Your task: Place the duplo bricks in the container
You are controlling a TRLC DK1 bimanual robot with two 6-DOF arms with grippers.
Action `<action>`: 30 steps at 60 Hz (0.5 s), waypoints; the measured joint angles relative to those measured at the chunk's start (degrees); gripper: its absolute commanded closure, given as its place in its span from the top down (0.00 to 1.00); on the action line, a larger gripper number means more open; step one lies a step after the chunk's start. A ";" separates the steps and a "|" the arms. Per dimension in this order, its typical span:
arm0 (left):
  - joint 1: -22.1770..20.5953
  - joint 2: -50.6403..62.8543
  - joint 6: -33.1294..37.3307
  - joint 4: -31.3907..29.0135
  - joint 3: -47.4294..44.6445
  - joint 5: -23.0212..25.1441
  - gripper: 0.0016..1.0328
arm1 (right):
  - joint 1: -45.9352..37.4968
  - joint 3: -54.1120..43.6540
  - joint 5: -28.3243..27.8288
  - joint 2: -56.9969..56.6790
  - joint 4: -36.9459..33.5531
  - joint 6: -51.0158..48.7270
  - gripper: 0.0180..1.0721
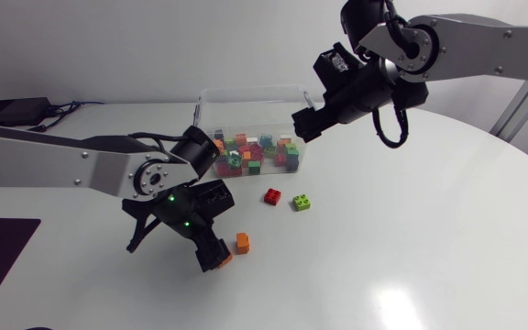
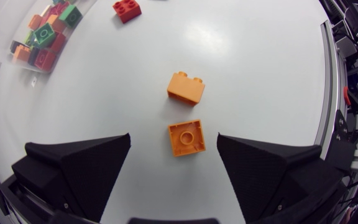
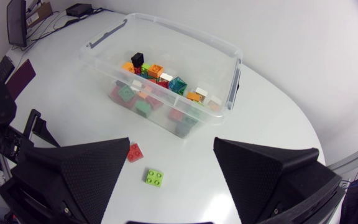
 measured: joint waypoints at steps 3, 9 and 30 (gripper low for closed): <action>-0.13 1.46 -0.46 -0.15 0.39 -0.02 0.89 | 0.00 -1.16 0.17 -0.81 -0.02 0.22 0.93; -0.28 3.32 -1.09 -0.46 0.66 -0.37 0.84 | 0.00 -3.21 0.24 -1.64 -0.22 0.39 0.93; -2.23 7.23 -2.64 -0.72 1.62 -1.03 0.40 | 0.15 -10.23 0.39 -1.84 -0.20 0.37 0.89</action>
